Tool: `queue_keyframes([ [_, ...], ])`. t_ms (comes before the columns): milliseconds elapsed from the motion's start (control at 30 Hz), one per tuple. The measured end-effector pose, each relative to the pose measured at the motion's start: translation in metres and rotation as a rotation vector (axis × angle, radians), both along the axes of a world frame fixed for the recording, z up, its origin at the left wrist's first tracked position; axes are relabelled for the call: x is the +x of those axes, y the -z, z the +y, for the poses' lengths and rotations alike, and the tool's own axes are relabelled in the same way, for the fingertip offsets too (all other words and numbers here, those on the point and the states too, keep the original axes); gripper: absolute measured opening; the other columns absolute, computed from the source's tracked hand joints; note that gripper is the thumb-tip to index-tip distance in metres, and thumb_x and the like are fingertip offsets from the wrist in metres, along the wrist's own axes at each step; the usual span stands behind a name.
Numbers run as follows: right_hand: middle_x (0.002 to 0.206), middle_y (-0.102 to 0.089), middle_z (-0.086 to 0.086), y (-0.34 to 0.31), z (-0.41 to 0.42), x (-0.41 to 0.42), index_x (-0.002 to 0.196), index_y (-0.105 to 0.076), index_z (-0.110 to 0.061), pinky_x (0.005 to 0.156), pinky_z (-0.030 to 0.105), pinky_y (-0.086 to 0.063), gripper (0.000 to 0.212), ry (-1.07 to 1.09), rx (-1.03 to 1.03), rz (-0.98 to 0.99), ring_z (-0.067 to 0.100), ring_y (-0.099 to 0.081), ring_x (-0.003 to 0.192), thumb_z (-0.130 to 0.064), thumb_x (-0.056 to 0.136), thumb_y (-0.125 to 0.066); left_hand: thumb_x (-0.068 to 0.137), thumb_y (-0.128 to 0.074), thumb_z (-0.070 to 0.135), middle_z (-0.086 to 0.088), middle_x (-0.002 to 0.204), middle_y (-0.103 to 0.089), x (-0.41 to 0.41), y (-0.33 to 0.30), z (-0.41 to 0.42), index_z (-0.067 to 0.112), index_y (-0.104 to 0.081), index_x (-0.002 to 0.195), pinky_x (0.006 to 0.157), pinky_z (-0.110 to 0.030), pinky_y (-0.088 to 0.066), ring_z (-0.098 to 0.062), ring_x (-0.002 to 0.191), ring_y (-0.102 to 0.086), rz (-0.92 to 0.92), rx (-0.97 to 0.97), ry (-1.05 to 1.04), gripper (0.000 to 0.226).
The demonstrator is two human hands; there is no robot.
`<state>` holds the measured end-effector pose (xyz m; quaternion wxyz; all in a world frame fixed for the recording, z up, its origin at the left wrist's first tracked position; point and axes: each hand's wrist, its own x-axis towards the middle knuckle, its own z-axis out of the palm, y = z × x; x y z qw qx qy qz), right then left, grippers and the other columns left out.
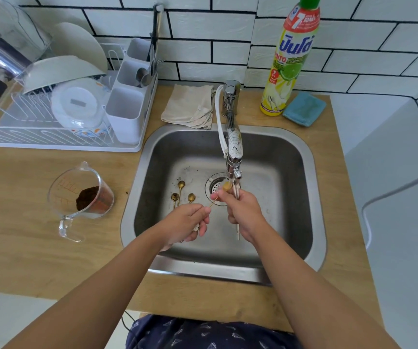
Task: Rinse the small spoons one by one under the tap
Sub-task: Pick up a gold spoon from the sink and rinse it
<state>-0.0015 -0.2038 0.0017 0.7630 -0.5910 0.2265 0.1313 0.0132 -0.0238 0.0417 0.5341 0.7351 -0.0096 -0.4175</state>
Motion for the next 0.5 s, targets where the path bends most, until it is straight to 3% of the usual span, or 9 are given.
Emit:
queue_keyframes([
  [133, 0.070, -0.070, -0.001, -0.002, 0.001, 0.003, 0.083, -0.080, -0.016, 0.038, 0.020, -0.023, 0.020, 0.054, 0.027, 0.034, 0.006, -0.026, 0.042, -0.028, 0.096, -0.072, 0.106, -0.048, 0.027, -0.006, 0.074, -0.065, 0.003, 0.002, -0.006, 0.004, -0.063, 0.101, 0.046, -0.019, -0.037, -0.008, 0.045, -0.044, -0.018, -0.038, -0.043, 0.028],
  [267, 0.083, -0.073, 0.011, -0.006, -0.017, 0.015, 0.073, -0.076, -0.016, 0.036, 0.019, -0.020, 0.030, 0.298, 0.059, 0.040, 0.004, -0.024, 0.038, -0.021, 0.100, -0.066, 0.106, -0.050, 0.020, -0.002, 0.087, -0.075, 0.005, 0.008, -0.019, 0.008, -0.063, 0.116, 0.059, -0.019, -0.049, -0.009, 0.061, -0.063, 0.087, -0.157, -0.223, 0.020],
  [367, 0.072, -0.070, 0.004, -0.008, -0.027, 0.016, 0.066, -0.078, -0.022, 0.035, 0.019, -0.020, 0.038, 0.386, 0.036, 0.027, 0.003, -0.024, 0.037, -0.024, 0.102, -0.065, 0.105, -0.051, 0.019, -0.001, 0.081, -0.074, 0.013, 0.014, -0.048, 0.008, -0.065, 0.107, 0.056, -0.018, -0.049, -0.009, 0.059, -0.065, 0.089, -0.173, -0.379, 0.018],
  [500, 0.090, -0.080, 0.005, -0.006, -0.041, 0.008, 0.089, -0.070, -0.010, 0.035, 0.018, -0.024, 0.022, 0.511, 0.026, 0.031, 0.003, -0.026, 0.035, -0.023, 0.104, -0.060, 0.102, -0.056, 0.027, -0.002, 0.064, -0.064, 0.018, 0.017, -0.083, 0.009, -0.065, 0.089, 0.048, -0.022, -0.043, -0.011, 0.044, -0.053, 0.017, -0.134, -0.472, 0.024],
])
